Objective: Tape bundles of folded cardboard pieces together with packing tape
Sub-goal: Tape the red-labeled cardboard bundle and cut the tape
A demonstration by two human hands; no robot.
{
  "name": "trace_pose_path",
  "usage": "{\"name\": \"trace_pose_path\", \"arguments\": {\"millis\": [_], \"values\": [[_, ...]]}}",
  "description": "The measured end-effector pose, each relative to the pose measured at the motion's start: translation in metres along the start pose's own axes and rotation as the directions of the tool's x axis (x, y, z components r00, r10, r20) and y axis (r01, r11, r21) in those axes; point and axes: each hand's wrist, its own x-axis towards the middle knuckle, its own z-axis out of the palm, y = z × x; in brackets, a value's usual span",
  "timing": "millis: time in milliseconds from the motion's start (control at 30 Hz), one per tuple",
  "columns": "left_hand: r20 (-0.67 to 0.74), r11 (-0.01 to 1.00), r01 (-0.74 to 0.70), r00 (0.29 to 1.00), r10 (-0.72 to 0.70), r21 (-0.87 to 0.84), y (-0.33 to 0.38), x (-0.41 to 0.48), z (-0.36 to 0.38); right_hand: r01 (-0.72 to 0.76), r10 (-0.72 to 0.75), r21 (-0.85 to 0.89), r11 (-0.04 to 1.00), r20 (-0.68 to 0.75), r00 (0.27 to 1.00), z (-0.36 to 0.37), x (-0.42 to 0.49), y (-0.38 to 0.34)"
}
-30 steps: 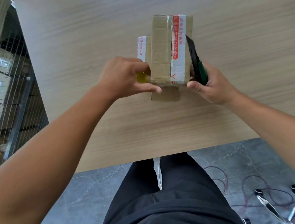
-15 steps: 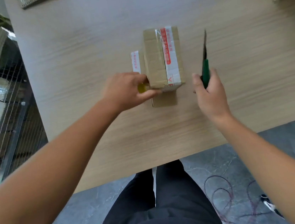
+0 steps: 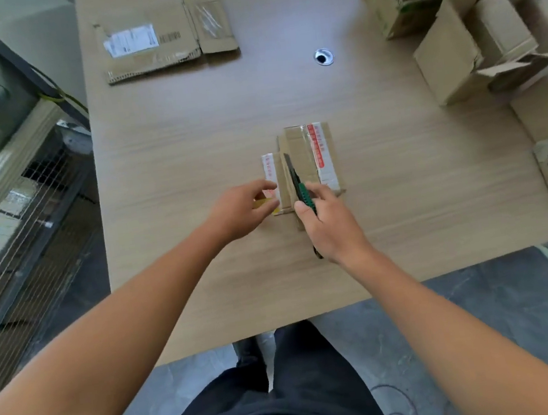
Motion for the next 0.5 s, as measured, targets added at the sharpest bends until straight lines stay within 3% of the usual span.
{"name": "trace_pose_path", "arguments": {"millis": [100, 167, 233, 367, 500], "values": [[-0.057, 0.957, 0.056, 0.996, -0.076, -0.286, -0.019, -0.014, -0.008, -0.051, 0.054, -0.033, 0.998, 0.074, 0.996, -0.003, 0.002, 0.004], [-0.081, 0.924, 0.046, 0.993, -0.083, -0.38, -0.027, -0.022, -0.009, -0.055, 0.068, -0.083, 0.995, 0.157, 0.985, -0.004, 0.005, 0.008], [-0.076, 0.959, 0.011, 0.997, -0.034, -0.284, -0.024, -0.023, -0.006, -0.047, 0.074, -0.12, 0.992, 0.233, 0.97, -0.003, 0.005, 0.008], [-0.058, 0.996, 0.012, 0.998, -0.007, 0.092, -0.007, -0.009, -0.011, -0.064, 0.1, -0.137, 0.989, 0.274, 0.957, -0.002, 0.001, 0.004], [0.024, 0.973, 0.016, 0.999, -0.022, 0.23, -0.001, 0.003, -0.015, -0.076, 0.118, -0.163, 0.984, 0.268, 0.956, -0.002, -0.001, -0.002]]}}
